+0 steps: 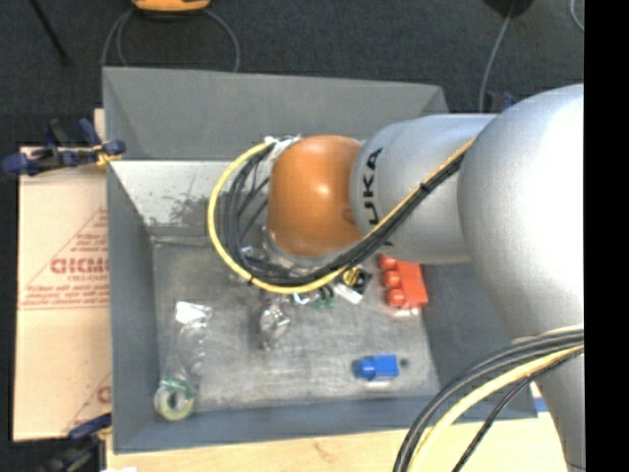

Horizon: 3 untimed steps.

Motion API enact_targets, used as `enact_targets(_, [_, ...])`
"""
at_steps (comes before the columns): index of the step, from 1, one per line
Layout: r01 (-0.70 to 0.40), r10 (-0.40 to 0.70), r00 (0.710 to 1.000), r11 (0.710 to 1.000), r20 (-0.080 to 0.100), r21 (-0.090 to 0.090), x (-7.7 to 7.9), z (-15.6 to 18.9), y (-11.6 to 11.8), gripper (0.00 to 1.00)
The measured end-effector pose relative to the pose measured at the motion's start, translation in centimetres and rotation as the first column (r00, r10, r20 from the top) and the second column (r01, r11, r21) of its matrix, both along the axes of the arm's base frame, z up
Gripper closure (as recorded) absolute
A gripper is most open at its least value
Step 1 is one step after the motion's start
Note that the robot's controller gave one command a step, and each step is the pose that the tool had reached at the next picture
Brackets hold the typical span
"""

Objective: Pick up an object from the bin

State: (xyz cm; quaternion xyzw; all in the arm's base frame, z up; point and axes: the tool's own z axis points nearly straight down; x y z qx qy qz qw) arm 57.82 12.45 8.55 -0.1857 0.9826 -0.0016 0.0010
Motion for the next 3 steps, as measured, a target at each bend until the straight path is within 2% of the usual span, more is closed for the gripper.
enact_targets(1, [0.201, -0.201, 0.98, 0.98, 0.005, 0.013, 0.5, -1.0, -3.4, 0.0])
enact_targets(2, [0.206, -0.206, 0.978, 0.979, 0.013, 0.013, 0.8, -0.8, -3.6, 1.0])
enact_targets(3, [0.125, -0.125, 0.992, 0.992, 0.01, 0.005, 1.3, 16.5, -4.0, 1.0])
